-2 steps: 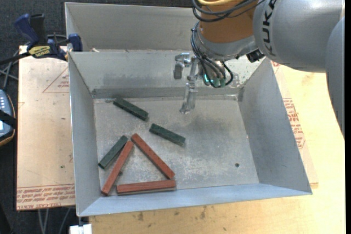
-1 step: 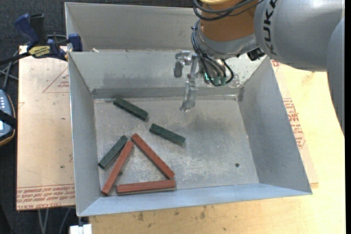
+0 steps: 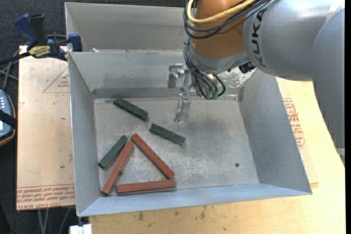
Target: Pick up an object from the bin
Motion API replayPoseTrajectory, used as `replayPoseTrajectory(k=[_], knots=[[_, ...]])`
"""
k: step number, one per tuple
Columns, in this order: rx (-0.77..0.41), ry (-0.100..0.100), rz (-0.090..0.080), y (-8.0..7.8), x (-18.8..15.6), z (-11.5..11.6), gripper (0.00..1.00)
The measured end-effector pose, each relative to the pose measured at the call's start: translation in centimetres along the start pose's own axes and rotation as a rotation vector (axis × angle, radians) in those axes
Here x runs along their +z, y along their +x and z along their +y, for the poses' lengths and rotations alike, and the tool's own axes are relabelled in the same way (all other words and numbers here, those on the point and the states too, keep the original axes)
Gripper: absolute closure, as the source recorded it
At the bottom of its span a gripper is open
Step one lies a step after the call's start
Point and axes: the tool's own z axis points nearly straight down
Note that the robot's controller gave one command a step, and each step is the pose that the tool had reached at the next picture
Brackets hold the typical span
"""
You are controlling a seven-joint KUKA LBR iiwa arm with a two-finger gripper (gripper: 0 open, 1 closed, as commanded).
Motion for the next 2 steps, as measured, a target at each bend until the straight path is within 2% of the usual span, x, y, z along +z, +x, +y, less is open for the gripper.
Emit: replayPoseTrajectory(k=[1,2], knots=[[-0.074,0.0,0.003,0.2,6.8,3.3,0.0],[-0.038,0.0,0.009,4.5,11.6,2.1,1.0]])
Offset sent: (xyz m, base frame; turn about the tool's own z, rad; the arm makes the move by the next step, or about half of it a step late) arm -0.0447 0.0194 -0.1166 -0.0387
